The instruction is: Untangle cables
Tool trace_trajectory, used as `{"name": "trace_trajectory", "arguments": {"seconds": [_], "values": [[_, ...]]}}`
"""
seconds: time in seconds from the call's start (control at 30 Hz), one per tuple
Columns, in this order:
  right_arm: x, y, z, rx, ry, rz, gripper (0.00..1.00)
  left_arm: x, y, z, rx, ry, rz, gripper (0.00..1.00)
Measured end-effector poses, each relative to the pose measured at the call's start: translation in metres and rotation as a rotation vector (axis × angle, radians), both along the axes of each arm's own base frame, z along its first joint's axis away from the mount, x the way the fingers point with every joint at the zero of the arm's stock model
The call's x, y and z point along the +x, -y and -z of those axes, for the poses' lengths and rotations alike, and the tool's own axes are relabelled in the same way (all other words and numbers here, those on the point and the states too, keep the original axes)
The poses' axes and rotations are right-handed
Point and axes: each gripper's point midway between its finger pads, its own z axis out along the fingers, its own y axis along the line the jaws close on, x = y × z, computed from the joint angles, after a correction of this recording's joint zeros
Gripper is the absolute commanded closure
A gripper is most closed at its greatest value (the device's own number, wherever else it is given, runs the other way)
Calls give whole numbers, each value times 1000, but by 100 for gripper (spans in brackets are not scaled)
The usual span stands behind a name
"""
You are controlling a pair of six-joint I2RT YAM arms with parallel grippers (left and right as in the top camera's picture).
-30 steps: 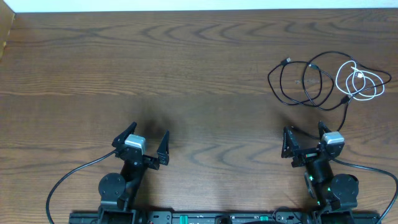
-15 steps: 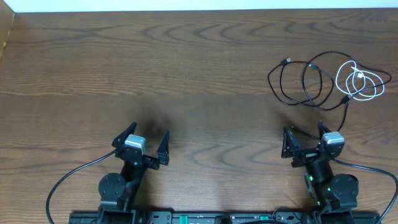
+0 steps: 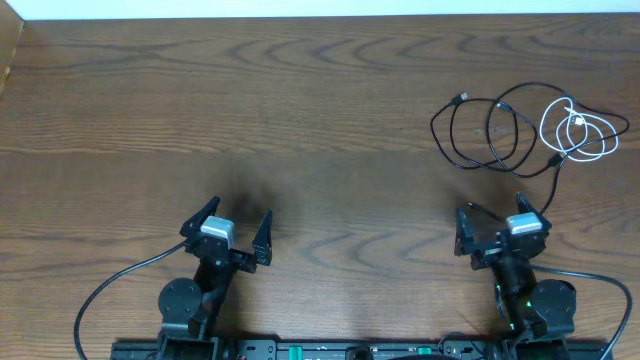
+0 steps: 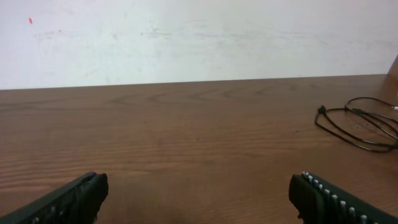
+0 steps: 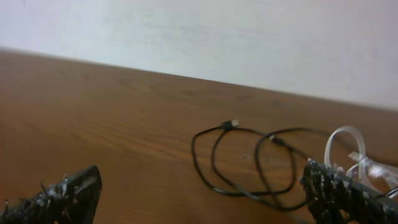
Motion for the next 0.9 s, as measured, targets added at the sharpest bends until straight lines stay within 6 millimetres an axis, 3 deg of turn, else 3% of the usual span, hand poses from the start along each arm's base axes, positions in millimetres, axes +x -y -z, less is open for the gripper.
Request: {"name": "trace_trajectory", "arguments": {"seconds": [0.3, 0.57, 0.9], "values": [[0, 0, 0, -118, 24, -10, 1, 0, 0, 0, 0, 0, 0, 2], [3, 26, 0, 45, -9, 113, 1, 0, 0, 0, 0, 0, 0, 2], [3, 27, 0, 107, -18, 123, 1, 0, 0, 0, 0, 0, 0, 2]]}}
